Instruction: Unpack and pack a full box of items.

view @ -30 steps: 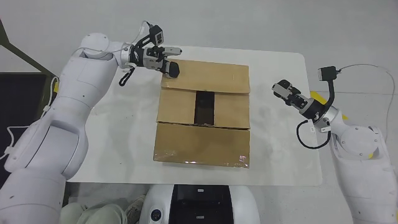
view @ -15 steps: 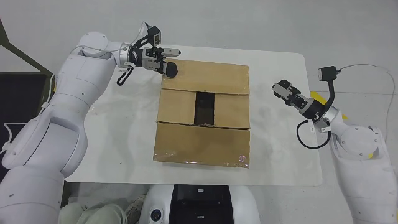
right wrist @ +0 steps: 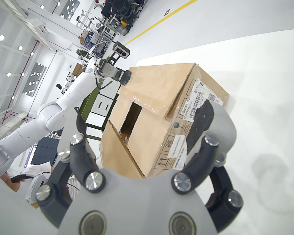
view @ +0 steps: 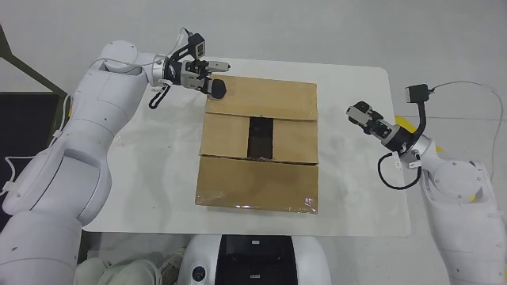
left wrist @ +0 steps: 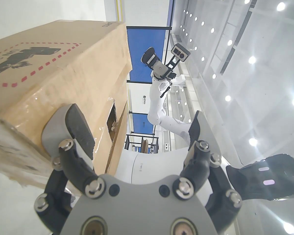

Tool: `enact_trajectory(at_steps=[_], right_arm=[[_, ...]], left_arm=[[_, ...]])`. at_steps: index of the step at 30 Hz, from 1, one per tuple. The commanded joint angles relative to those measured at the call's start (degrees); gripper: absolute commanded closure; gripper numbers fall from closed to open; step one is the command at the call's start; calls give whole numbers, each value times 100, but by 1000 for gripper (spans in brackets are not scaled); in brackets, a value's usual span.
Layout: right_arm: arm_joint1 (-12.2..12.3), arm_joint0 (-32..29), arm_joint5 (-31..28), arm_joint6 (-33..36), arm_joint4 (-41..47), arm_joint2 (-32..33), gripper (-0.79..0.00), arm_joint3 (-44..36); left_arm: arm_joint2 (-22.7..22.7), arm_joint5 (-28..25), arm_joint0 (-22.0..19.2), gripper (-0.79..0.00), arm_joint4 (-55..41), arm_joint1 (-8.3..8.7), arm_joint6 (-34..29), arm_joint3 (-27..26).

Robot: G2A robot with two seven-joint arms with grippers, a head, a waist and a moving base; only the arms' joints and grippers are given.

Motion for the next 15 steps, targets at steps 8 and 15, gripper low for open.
enact_trajectory(at_steps=[8,15], right_arm=[[0,0,0,0,0,0,-785,0],[13,-50,348,17,-10,-7,-785,-87]], left_arm=[[0,0,0,-785,0,0,0,0],[0,0,0,-785,0,0,0,0]])
